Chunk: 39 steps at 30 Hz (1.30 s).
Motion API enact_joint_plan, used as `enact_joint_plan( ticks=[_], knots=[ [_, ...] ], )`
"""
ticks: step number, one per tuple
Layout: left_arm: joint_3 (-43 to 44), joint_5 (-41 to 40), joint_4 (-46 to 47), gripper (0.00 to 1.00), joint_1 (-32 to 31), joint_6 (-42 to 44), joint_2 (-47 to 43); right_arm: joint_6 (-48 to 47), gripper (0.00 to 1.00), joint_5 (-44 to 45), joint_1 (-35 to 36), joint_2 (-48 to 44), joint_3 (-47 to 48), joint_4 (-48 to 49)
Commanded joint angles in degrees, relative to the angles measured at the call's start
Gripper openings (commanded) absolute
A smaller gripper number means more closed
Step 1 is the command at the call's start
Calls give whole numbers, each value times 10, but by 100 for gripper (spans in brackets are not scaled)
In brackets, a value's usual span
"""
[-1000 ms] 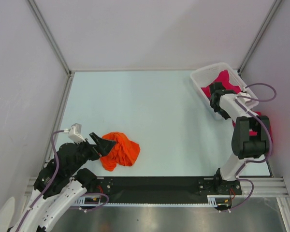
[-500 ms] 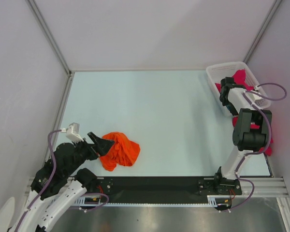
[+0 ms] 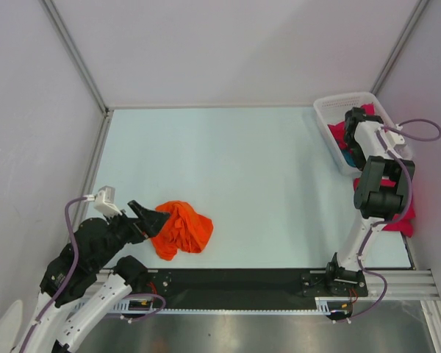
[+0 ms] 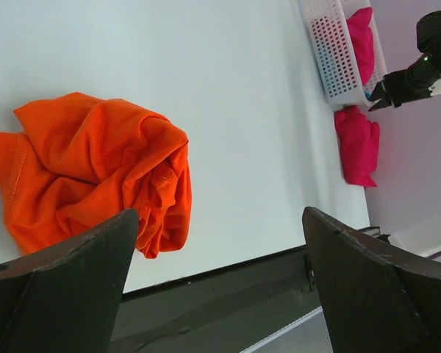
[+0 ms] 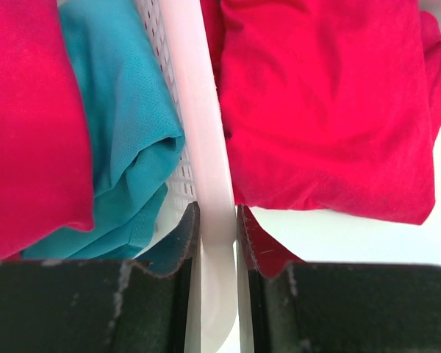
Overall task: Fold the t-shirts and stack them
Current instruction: Move the tshirt to the center of the board
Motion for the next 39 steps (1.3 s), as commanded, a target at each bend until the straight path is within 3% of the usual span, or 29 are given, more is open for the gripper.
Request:
enact_joint_plan(
  ticks=[1, 8, 17, 26, 30, 34, 35, 39],
  knots=[
    [22, -1, 0, 98, -1, 16, 12, 10, 0, 0, -53, 72, 36, 65],
    [43, -18, -18, 98, -1, 19, 16, 4, 0, 1, -53, 134, 120, 49],
    [33, -10, -5, 98, -1, 17, 44, 17, 0, -19, -39, 176, 134, 52],
    [24, -10, 1, 98, -1, 20, 46, -113, 0, -28, -16, 97, 58, 190],
    [15, -1, 8, 98, -1, 17, 43, -172, 0, 39, 30, 56, 63, 225],
    [15, 1, 10, 98, -1, 18, 39, -257, 14, 75, 78, 29, 82, 287],
    [16, 2, 10, 98, -1, 18, 37, -296, 26, 78, 88, 26, 81, 301],
    [17, 4, 10, 98, -1, 18, 28, -369, 49, 78, 140, 19, 76, 368]
  ],
)
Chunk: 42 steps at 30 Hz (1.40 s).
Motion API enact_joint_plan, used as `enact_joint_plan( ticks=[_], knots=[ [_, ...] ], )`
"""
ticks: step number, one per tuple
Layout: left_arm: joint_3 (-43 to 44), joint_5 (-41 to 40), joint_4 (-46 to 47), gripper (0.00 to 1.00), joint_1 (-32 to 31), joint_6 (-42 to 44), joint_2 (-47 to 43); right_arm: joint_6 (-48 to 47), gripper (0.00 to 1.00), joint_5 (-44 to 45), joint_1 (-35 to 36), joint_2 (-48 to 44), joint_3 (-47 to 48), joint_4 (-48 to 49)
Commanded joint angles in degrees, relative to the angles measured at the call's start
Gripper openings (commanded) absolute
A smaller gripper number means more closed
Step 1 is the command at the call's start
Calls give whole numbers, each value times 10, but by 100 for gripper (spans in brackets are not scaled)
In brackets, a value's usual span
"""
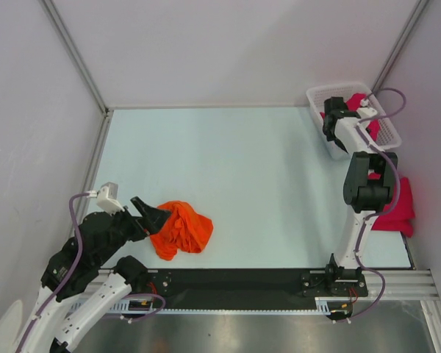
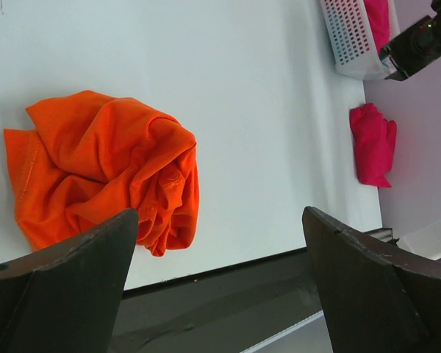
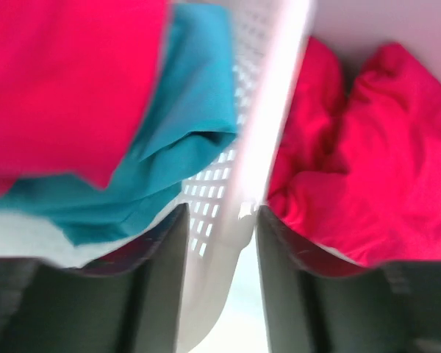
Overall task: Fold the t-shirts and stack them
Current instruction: Move the tshirt to the center of the board
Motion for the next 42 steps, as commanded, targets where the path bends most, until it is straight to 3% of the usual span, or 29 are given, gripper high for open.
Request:
enact_joint_plan(
  ticks=[1, 4, 10, 17, 20, 26, 42],
  knots=[
    [1, 13, 20, 98, -1, 15, -13, -120, 51, 32, 87, -29, 17, 232],
    [3, 14, 15, 98, -2, 16, -16, -159, 56, 57, 120, -25, 15, 265],
    [4, 11, 8, 98, -1, 18, -23, -230, 56, 111, 195, -7, 13, 319],
    [9, 7, 3, 98, -1, 22, -26, -277, 56, 84, 223, 25, 35, 355],
    [11, 5, -1, 98, -2, 23, -27, -314, 57, 28, 218, 82, 111, 337],
    [17, -8, -5, 98, -1, 21, -25, -360, 56, -86, 197, 245, 344, 205],
    [-11, 2, 39, 98, -1, 19, 33, -242, 45, -191, 86, 316, 374, 146]
  ],
)
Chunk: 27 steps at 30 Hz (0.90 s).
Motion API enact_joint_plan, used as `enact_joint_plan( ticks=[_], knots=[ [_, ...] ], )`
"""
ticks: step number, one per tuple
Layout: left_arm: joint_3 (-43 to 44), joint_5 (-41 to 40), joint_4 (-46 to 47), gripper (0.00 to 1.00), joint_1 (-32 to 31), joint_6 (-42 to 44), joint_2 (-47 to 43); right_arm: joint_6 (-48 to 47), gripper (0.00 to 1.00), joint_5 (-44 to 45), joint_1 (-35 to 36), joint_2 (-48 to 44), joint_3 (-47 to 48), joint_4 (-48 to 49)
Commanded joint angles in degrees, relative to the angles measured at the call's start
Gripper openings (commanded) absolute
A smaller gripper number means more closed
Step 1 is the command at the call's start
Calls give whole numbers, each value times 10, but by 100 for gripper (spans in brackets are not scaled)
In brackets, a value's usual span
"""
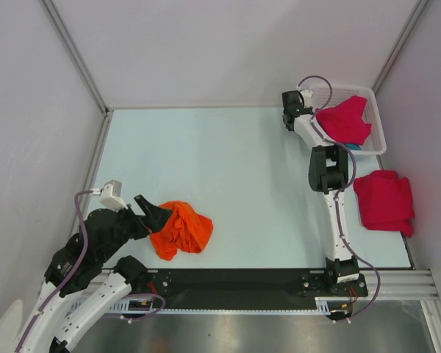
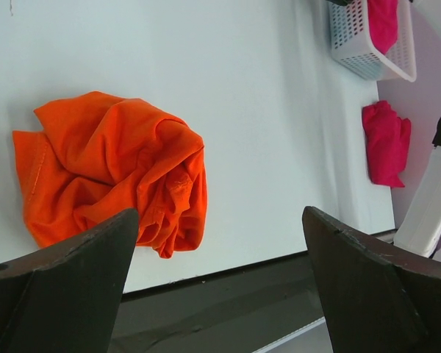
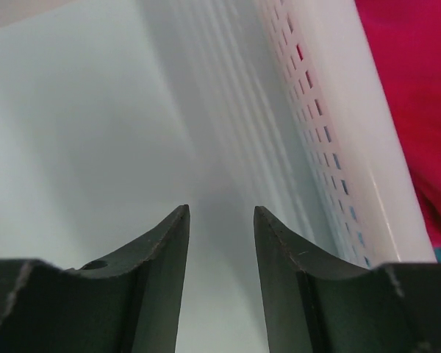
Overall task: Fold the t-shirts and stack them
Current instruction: Move the tshirt to the center of the board
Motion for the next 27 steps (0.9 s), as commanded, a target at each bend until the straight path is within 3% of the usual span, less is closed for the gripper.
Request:
enact_joint_plan(
  ticks=[1, 7, 14, 27],
  knots=[
    [-10, 10, 44, 98, -1, 8, 27, 66, 45, -32, -54, 2, 39, -29],
    [-17, 20, 70, 98, -1, 9, 50, 130, 39, -64, -127, 7, 41, -78],
    [-23, 31, 89, 98, -1, 11, 65, 138, 39, -72, -155, 3, 38, -86],
    [-15, 37, 99, 100, -2, 4, 76, 185, 49, -124, -98, -105, -5, -71]
  ],
)
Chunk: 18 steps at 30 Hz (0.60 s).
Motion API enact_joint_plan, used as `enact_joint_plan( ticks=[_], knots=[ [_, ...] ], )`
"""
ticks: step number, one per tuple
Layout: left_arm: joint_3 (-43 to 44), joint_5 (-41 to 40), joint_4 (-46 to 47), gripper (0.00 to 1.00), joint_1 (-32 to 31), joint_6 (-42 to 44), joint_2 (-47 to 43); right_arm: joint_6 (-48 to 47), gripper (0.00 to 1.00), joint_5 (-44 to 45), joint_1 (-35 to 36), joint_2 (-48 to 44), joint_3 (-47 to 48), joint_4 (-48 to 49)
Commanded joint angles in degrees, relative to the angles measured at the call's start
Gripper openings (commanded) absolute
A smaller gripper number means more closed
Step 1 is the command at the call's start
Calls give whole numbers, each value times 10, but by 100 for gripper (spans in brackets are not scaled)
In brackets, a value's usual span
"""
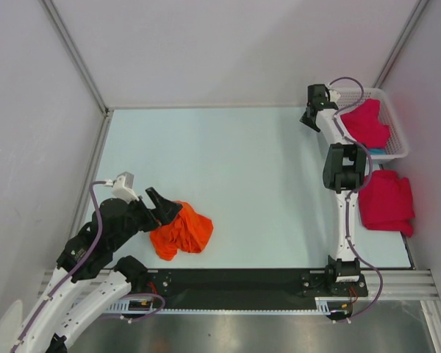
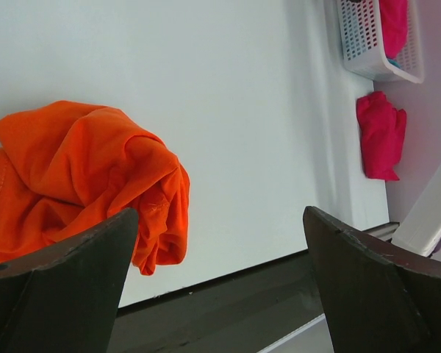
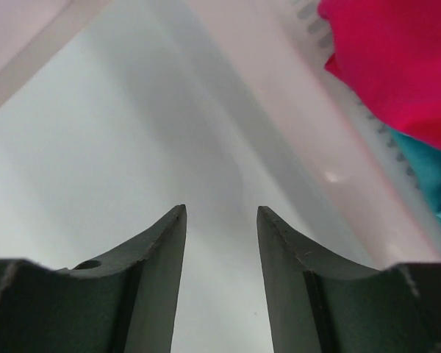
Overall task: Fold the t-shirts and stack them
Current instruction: Move the tshirt to the center of the board
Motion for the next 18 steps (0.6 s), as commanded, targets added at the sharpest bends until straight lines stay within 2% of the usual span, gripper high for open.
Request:
enact_joint_plan(
  ticks=[1, 4, 7, 10, 12, 13, 18],
  knots=[
    [8, 11, 21, 100, -1, 3, 10, 28, 50, 10, 3, -87, 10, -18],
    [10, 18, 20, 100, -1, 3, 13, 32, 51, -20, 32, -130, 5, -27],
    [25, 15, 20, 100, -1, 25, 32, 29, 51, -67, 73, -201, -49, -10],
    [78, 4, 14, 100, 0, 67, 92, 16, 51, -125, 134, -270, -184, 26],
    [122, 4, 17, 100, 0, 86, 126, 14, 52, -144, 171, -348, -312, 52],
    [132, 7, 20, 100, 0, 108, 164, 11, 52, -142, 218, -377, -352, 77],
    [163, 54, 26, 100, 34, 139, 257, 46, 52, -90, 346, -517, -562, 72]
  ],
)
